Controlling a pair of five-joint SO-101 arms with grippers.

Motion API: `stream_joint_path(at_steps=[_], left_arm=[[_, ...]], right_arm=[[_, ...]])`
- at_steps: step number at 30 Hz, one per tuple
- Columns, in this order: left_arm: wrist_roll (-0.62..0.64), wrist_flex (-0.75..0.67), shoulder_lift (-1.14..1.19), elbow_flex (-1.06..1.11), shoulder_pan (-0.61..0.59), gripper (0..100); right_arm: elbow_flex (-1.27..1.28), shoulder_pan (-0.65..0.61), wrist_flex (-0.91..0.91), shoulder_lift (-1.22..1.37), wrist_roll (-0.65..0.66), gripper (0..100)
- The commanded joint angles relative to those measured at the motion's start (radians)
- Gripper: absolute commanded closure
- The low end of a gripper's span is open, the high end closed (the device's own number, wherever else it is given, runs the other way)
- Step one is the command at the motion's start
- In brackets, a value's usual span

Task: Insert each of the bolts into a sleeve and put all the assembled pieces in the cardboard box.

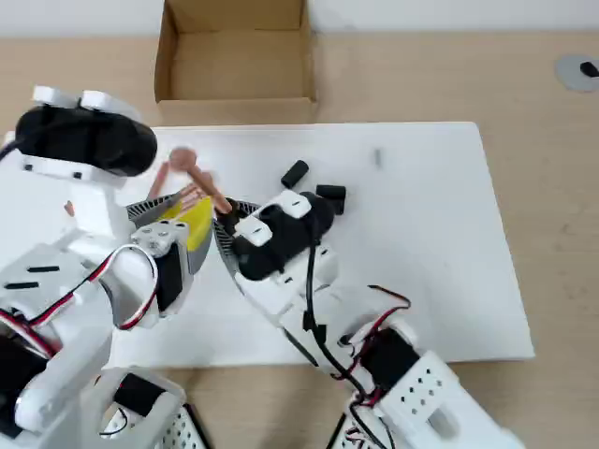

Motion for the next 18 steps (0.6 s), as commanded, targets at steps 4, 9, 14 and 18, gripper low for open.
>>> stream_joint_path(at_steps=[4,9,14,18], left_arm=[[0.009,0.005,0.002,-0.043,-0.006,87],[0.006,0.005,0.002,-0.043,-0.009,87],[0.006,0.008,0.002,-0.046,-0.011,87],[0.006,0.009,0.002,-0.044,-0.011,87]], right_arm=[[-0.085,0.016,-0.028,0.036,-0.008,98.8],[-0.102,0.016,-0.028,0.041,-0.008,98.8],[-0.101,0.025,-0.029,0.042,-0.006,98.8],[-0.101,0.064,-0.057,0.042,-0.003,98.8]])
